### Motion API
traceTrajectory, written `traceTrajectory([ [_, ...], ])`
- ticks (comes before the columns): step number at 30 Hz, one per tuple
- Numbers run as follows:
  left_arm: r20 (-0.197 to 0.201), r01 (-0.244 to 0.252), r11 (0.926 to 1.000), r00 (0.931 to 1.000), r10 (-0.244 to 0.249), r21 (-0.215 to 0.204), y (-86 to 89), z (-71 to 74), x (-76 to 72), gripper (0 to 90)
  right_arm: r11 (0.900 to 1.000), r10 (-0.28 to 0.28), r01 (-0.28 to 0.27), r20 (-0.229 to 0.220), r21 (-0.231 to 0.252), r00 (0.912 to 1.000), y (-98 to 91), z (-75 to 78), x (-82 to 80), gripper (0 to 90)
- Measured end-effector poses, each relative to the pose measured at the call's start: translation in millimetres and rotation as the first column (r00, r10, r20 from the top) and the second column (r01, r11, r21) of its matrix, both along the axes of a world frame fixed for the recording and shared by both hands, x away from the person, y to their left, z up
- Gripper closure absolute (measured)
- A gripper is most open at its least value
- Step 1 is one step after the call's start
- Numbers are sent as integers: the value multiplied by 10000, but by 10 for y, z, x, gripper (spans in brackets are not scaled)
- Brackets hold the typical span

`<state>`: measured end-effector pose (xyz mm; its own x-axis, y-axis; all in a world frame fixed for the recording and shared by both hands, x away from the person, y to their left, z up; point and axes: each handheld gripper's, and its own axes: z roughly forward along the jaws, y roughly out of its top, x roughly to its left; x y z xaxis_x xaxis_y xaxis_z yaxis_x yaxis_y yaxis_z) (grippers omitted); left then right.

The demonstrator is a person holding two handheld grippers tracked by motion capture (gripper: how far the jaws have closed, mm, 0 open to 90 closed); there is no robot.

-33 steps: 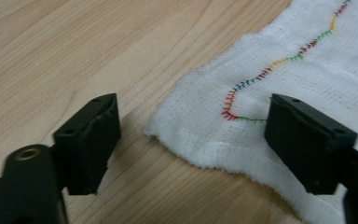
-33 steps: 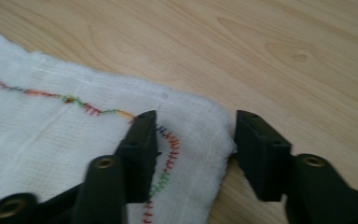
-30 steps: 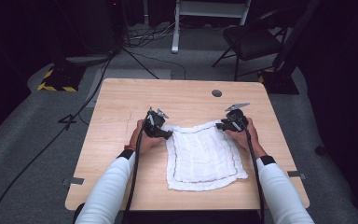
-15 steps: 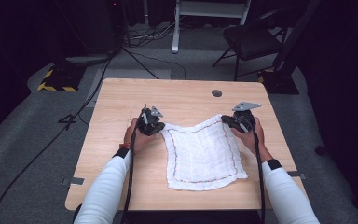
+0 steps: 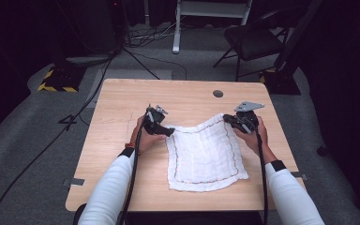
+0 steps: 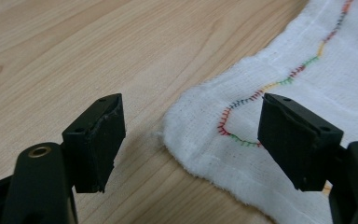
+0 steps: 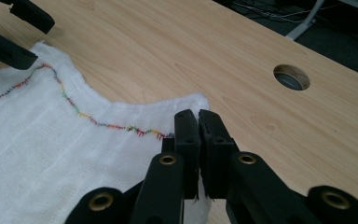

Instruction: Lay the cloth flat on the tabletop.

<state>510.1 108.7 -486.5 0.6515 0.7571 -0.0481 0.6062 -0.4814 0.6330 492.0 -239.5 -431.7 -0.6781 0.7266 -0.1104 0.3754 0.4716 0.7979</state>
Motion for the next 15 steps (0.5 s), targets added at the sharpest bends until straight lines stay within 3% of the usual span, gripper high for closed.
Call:
traceTrajectory([
  [3, -207, -251, 9996, 9995, 253, 141, -3, -55, 20, 212, 10000, 22, -22, -30, 31, 10000, -33, -18, -14, 870],
  [4, -198, -293, 9995, 9994, 296, 138, 7, -61, 30, 169, 10000, 12, -12, -40, 28, 10000, -65, -29, -24, 870],
  [7, -193, -283, 9995, 9994, 286, 130, 4, -62, 37, 171, 9999, 5, -4, -117, 124, 9999, -103, -42, -37, 870],
  [9, -20, -26, 9999, 10000, 26, 115, -15, -65, 22, 194, 9999, -6, 8, -133, 173, 9999, -144, -56, -53, 870],
  [10, 2, 240, 9997, 9997, -240, 9, -24, -55, 11, 358, 9999, -47, 49, -156, 152, 9999, -181, -66, -61, 871],
  [12, -69, 1037, 9946, 9946, -1037, 32, -59, -20, -11, 589, 9998, -113, 116, -178, 178, 9998, -207, -68, -63, 871],
  [13, -265, 1556, 9878, 9875, -1555, 24, -75, 1, -6, 676, 9997, -132, 135, -154, 216, 9998, -217, -64, -63, 871],
  [15, -286, 1606, 9870, 9866, -1608, -98, -59, -1, 3, 762, 9996, -86, 88, -55, 273, 9999, -226, -49, -68, 871],
])
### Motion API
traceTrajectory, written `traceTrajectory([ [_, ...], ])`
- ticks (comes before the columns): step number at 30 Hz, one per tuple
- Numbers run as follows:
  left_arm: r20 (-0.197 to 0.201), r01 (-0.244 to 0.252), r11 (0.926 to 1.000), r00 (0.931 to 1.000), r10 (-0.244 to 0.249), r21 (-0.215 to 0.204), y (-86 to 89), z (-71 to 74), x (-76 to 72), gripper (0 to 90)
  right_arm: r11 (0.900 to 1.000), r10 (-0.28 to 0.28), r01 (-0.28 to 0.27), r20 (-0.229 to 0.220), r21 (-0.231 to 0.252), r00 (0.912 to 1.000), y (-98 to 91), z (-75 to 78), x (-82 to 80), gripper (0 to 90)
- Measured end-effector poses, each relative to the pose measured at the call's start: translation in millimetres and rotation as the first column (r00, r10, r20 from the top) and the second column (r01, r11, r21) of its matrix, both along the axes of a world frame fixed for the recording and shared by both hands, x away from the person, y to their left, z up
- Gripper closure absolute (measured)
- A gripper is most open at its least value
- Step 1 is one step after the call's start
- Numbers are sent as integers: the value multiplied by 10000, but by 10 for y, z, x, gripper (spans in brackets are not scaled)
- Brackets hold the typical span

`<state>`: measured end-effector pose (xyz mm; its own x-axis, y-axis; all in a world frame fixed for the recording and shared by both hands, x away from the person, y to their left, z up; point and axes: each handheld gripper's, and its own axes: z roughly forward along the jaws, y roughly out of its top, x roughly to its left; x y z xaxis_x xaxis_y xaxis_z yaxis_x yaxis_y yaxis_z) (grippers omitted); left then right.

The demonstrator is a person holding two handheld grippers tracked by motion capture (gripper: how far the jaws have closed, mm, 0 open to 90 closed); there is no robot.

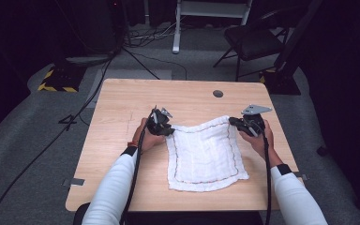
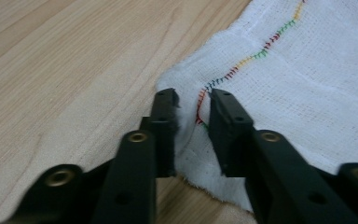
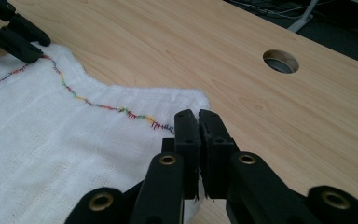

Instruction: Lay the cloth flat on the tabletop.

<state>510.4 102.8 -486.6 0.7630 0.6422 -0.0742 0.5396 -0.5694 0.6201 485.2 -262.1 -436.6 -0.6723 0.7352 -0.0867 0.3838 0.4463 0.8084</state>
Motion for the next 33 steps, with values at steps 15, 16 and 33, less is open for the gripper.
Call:
traceTrajectory([
  [15, 1903, -536, 9972, 9797, 628, -530, 225, 363, 46, 845, 9995, -265, 251, 739, 194, 9969, 99, 129, 53, 873],
  [16, 1903, -536, 9972, 9797, 628, -530, 225, 363, 46, 845, 9995, -273, 261, 745, 166, 9968, 113, 133, 72, 873],
  [33, 2196, -1172, 9931, 9689, 1144, -5, 90, 436, 297, 704, 9852, -1685, 1703, 761, -178, 9828, 168, 75, 520, 782],
])
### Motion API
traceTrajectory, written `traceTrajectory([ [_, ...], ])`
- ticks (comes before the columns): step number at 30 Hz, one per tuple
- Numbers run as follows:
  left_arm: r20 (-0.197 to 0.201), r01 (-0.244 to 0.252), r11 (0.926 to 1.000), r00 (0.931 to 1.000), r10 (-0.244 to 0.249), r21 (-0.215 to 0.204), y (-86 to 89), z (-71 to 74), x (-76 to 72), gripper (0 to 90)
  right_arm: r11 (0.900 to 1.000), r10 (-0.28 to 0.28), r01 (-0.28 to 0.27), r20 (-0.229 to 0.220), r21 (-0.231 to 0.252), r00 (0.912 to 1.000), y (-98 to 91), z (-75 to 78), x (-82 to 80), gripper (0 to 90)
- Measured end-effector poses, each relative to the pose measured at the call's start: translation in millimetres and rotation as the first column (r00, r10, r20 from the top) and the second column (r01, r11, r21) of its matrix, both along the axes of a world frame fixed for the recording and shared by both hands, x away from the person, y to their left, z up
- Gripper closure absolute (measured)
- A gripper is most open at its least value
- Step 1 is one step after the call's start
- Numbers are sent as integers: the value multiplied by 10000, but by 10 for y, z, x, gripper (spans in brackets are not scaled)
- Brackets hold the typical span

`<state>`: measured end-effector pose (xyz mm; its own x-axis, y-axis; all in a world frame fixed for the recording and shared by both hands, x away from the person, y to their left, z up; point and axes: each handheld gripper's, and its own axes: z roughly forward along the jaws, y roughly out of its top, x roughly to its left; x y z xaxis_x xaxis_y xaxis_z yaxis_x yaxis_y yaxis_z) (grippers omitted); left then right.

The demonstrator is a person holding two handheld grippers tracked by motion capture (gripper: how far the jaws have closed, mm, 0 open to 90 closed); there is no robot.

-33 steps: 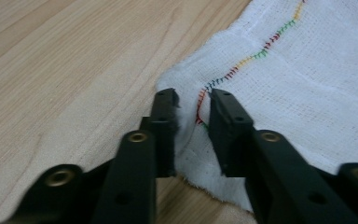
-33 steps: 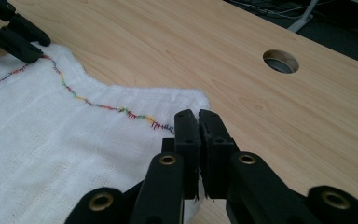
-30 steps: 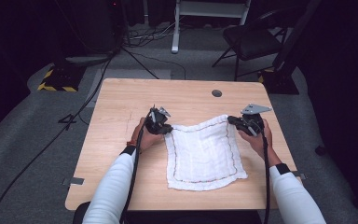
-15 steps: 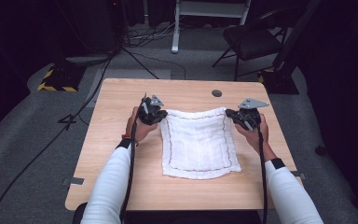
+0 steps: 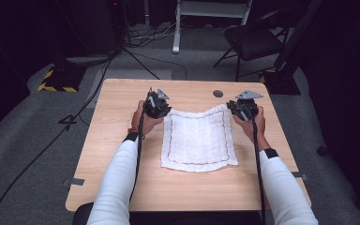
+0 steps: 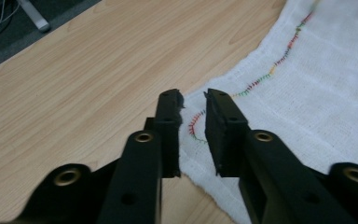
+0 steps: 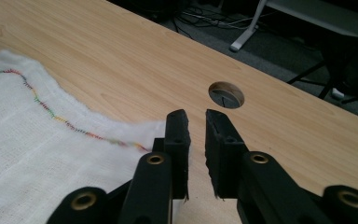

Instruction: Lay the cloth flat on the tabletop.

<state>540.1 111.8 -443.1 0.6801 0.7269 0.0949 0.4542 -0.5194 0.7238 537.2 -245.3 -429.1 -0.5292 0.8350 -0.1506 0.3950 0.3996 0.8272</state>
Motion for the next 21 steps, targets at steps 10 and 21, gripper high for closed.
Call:
traceTrajectory([
  [10, -463, 542, 9982, 9975, -531, 240, 65, -86, -476, 283, 9843, 1767, -1755, -1059, 201, 9786, -171, -52, -467, 604],
  [21, -1082, 1850, 9816, 9778, -1792, 466, 87, -324, -1097, 282, 9557, 2801, -2923, -1954, -361, 9399, -299, -289, -968, 551],
])
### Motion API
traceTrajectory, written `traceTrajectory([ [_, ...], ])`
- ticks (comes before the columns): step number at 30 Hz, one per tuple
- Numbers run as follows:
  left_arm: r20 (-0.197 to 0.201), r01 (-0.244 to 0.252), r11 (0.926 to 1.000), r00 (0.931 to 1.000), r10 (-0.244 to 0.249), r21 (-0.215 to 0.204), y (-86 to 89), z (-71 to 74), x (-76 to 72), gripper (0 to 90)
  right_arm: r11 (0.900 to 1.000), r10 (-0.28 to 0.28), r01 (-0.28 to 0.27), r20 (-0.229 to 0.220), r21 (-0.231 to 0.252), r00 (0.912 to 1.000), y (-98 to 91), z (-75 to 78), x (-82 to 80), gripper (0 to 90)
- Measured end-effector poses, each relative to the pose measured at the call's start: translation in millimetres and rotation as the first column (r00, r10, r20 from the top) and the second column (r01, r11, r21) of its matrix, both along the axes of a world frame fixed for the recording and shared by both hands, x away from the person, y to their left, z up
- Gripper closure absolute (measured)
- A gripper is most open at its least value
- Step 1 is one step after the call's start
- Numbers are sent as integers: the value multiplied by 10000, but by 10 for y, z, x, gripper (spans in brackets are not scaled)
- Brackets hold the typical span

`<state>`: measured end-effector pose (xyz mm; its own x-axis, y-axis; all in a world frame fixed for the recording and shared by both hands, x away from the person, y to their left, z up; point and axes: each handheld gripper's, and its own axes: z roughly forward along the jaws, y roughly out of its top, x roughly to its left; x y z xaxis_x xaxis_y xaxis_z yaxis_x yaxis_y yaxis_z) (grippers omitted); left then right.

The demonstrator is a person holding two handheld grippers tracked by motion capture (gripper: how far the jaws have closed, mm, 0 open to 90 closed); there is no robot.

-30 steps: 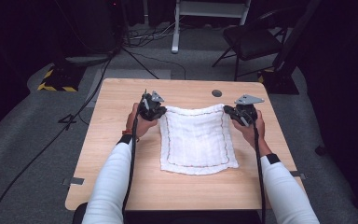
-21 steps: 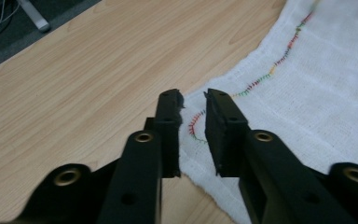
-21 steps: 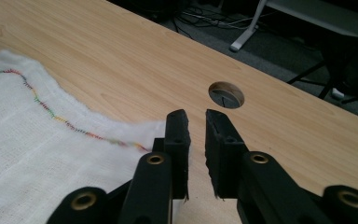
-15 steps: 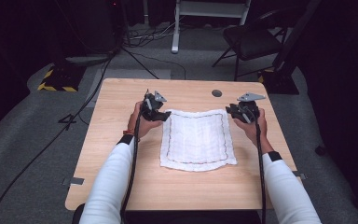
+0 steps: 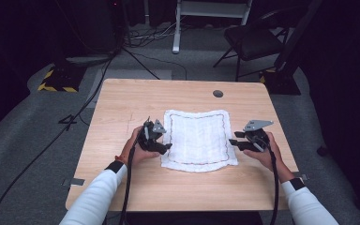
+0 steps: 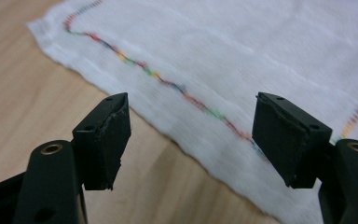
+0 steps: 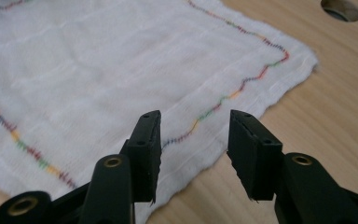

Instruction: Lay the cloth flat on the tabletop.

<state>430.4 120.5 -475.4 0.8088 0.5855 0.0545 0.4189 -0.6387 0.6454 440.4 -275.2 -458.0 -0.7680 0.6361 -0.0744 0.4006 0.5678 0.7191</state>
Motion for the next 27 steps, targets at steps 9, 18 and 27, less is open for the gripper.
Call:
traceTrajectory([
  [9, -610, 325, 9995, 9976, -323, 24, 35, -117, -229, 301, 9968, 764, -775, -515, -204, 9957, -38, -170, -292, 525],
  [18, -675, 635, 9978, 9956, -647, -206, 91, -141, -362, 446, 9979, 568, -600, -1205, -229, 9911, -128, -292, -403, 534],
  [27, -751, 256, 9985, 9968, -292, -487, 200, -124, -469, 261, 9981, 314, -381, -1343, -478, 9904, -248, -260, -540, 497],
])
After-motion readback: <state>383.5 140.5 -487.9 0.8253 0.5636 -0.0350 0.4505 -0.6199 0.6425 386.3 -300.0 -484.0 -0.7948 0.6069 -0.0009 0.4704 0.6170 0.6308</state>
